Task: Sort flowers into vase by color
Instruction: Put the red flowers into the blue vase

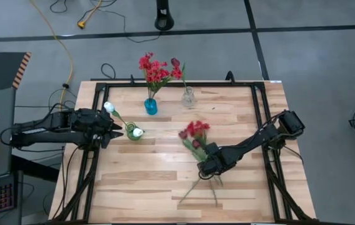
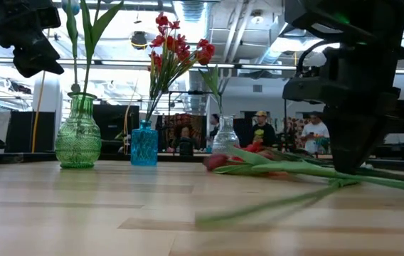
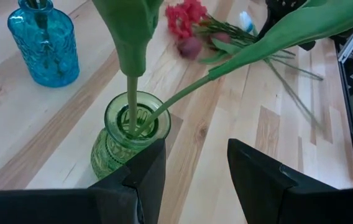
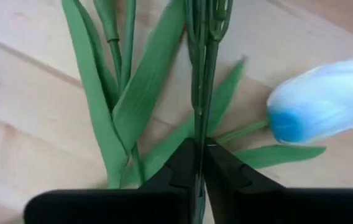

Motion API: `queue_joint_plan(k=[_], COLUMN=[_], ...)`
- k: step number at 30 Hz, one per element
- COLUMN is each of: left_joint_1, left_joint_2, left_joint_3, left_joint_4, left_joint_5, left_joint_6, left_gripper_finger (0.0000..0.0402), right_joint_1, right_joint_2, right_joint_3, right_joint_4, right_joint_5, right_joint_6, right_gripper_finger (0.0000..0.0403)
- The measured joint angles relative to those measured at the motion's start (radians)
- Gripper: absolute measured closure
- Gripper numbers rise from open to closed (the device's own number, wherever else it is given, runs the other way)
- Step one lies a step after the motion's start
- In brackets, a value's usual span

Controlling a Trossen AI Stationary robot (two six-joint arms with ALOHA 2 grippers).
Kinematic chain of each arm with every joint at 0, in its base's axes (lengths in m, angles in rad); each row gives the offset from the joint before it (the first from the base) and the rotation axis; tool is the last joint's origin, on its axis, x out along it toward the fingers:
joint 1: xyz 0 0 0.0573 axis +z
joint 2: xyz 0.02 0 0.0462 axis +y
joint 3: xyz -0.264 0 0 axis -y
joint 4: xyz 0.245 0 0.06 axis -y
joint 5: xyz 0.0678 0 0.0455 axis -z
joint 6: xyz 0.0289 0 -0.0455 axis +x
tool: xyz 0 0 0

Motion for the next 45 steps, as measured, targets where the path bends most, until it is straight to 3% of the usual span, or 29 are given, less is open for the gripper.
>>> queue_joint_plan(k=[14, 23, 29, 34, 39, 45], left_joint_1=[0.0, 0.0, 0.0, 0.0, 0.0, 0.0], left_joint_2=[0.0, 0.0, 0.0, 0.0, 0.0, 0.0], left_joint_3=[0.0, 0.0, 0.0, 0.0, 0.0, 0.0], left_joint_4=[0.0, 0.0, 0.0, 0.0, 0.0, 0.0], left_joint_5=[0.0, 0.0, 0.0, 0.0, -0.016, -0.023], left_joint_6=[0.0, 0.0, 0.0, 0.0, 0.0, 0.0], left_gripper_finger=[0.0242, 0.0242, 0.0242, 0.0242, 0.0242, 0.0242], right_joint_1=[0.002, 0.003, 0.011, 0.042, 0.043, -0.024], right_joint_2=[-0.044, -0.115, -0.203, -0.274, -0.299, -0.291], right_joint_3=[0.116, 0.145, 0.146, 0.146, 0.146, 0.146], right_joint_4=[-0.232, -0.227, -0.124, -0.019, 0.166, 0.483], right_joint_5=[0.008, 0.199, 0.312, 0.482, 0.637, 0.652], right_joint_6=[-0.054, -0.143, -0.272, -0.428, -0.699, -1.104], right_gripper_finger=[0.0363, 0.0364, 0.0364, 0.0364, 0.0364, 0.0364])
